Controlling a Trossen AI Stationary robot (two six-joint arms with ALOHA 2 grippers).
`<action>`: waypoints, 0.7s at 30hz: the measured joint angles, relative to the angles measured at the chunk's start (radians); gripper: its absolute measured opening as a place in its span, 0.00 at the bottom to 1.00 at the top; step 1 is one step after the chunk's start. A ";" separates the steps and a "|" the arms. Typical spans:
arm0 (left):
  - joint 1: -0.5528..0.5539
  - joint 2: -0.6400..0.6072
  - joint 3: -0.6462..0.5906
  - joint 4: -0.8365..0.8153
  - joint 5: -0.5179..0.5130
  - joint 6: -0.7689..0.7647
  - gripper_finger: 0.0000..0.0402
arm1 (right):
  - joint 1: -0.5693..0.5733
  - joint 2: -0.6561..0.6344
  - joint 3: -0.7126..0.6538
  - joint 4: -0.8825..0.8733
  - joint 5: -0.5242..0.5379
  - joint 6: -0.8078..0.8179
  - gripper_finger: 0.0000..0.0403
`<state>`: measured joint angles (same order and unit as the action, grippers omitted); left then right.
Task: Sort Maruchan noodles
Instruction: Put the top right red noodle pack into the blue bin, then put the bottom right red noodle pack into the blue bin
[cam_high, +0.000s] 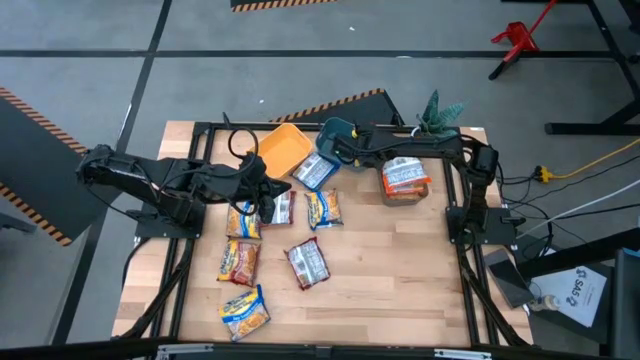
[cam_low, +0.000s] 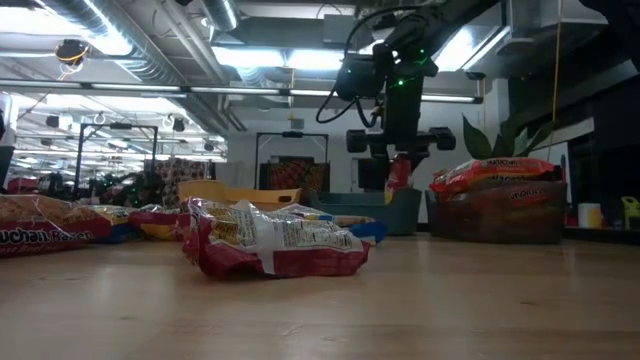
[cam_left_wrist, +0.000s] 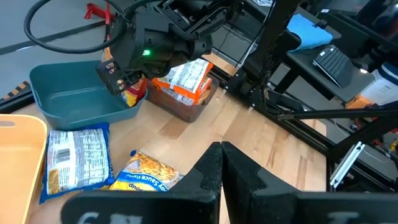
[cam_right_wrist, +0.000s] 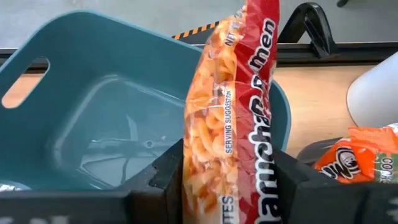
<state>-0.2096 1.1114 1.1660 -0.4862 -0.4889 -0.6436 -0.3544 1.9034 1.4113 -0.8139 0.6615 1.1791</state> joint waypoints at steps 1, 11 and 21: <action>0.000 0.000 0.000 0.000 0.000 0.000 0.00 | -0.001 0.000 0.000 0.000 0.000 -0.002 0.37; 0.000 0.000 0.000 0.000 0.000 0.000 0.00 | -0.014 -0.008 0.000 0.000 -0.004 -0.062 0.55; 0.000 -0.002 0.000 -0.077 0.182 0.010 0.00 | 0.021 -0.117 0.137 -0.065 -0.176 -0.362 0.61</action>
<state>-0.2096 1.1099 1.1664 -0.5634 -0.3072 -0.6338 -0.3336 1.7861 1.5478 -0.8793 0.4857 0.8170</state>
